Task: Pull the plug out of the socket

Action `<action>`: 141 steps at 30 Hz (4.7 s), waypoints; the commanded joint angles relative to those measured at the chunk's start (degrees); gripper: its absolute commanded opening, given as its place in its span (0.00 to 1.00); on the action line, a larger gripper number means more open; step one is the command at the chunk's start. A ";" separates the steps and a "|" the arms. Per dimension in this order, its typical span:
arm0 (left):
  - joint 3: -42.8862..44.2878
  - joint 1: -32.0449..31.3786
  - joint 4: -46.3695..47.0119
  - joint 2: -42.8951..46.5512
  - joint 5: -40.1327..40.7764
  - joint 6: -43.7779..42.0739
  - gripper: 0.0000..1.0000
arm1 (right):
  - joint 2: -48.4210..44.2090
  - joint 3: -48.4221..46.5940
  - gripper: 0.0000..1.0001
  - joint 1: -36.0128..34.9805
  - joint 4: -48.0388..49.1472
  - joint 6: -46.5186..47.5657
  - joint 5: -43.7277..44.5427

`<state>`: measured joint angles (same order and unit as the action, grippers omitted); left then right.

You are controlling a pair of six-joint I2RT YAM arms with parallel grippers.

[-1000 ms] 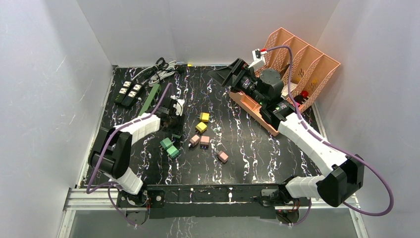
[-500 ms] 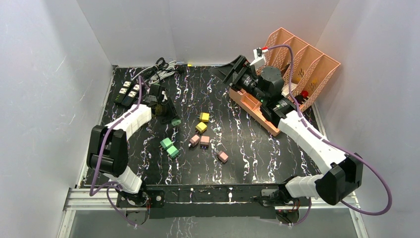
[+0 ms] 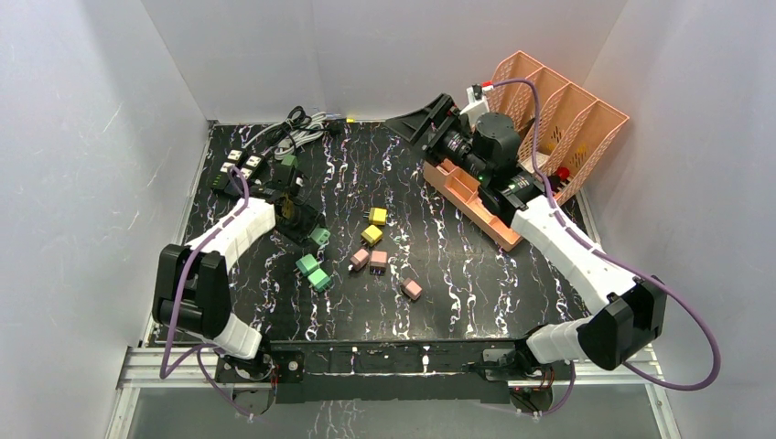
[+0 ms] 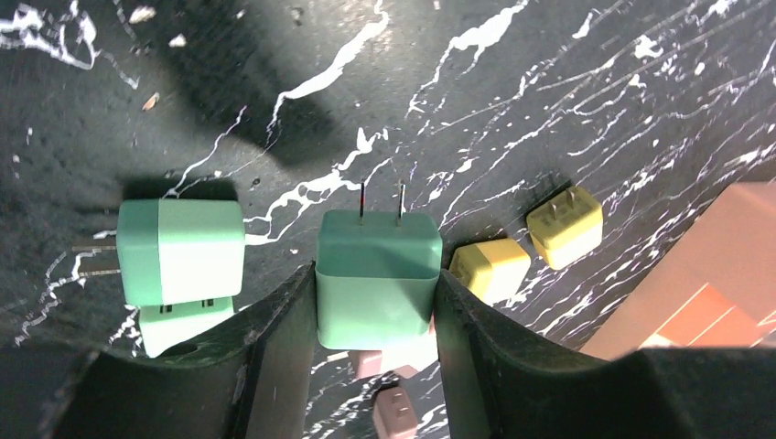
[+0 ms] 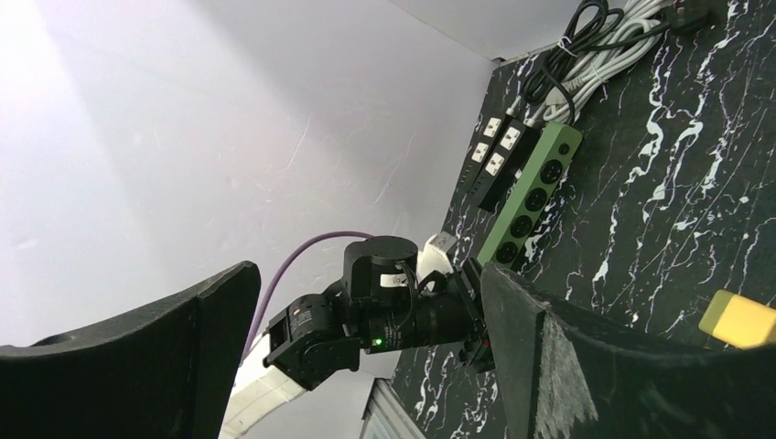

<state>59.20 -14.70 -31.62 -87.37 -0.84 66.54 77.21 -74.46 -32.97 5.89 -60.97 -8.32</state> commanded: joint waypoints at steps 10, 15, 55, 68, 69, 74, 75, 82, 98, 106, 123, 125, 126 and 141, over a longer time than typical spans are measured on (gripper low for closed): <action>1.41 -0.19 -9.82 -2.67 6.48 20.99 0.43 | -7.12 4.40 0.98 0.59 -0.94 8.17 10.97; 1.46 -0.22 -10.54 -6.91 10.44 24.57 0.50 | -3.40 6.45 0.98 0.65 -5.28 9.75 9.59; 11.31 8.53 -6.38 -9.62 -47.26 -122.42 0.83 | -8.25 22.51 0.98 0.94 -11.39 30.71 -0.92; 8.23 3.91 -4.72 -13.81 -31.54 -100.33 0.69 | -5.91 21.59 0.98 0.98 -12.56 31.02 -2.41; 7.38 3.72 -3.95 -13.93 -28.28 -100.14 0.68 | -5.77 21.72 0.98 0.98 -12.57 31.00 -2.56; 7.20 3.80 -1.73 -14.08 -24.19 -98.97 0.69 | -5.21 21.81 0.98 1.10 -12.48 31.00 -3.42; 7.26 3.80 -1.76 -14.38 -23.80 -98.98 0.69 | -5.17 21.80 0.98 1.07 -12.48 31.07 -3.46; 6.48 3.80 -1.40 -13.33 -23.51 -99.33 0.63 | -5.34 21.97 0.98 1.08 -12.65 31.17 -3.63; 7.40 4.53 -1.39 -4.14 -23.50 -89.75 0.98 | -4.44 22.67 0.98 1.09 -11.23 30.56 -6.18; -4.94 3.80 3.16 2.54 -24.17 -89.10 0.95 | -4.51 23.12 0.98 1.07 -10.99 29.87 -7.58; -7.86 3.72 8.76 0.50 -22.53 -91.05 0.83 | -5.03 23.62 0.98 1.11 -11.43 30.03 -7.68; -8.15 3.71 8.76 0.83 -22.95 -91.23 0.83 | -4.97 23.57 0.98 1.09 -11.51 30.20 -7.61; -8.33 3.72 8.76 1.03 -23.40 -91.36 0.83 | -4.82 23.60 0.98 1.07 -11.52 30.27 -7.59; -8.40 3.34 7.58 -2.53 -24.96 -92.91 0.81 | -4.43 23.60 0.98 1.07 -11.78 30.56 -7.94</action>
<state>50.15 -11.14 -22.96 -88.47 -24.95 -25.47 72.77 -50.54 -32.21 -7.55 -31.18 -15.25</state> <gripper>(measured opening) 0.821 0.983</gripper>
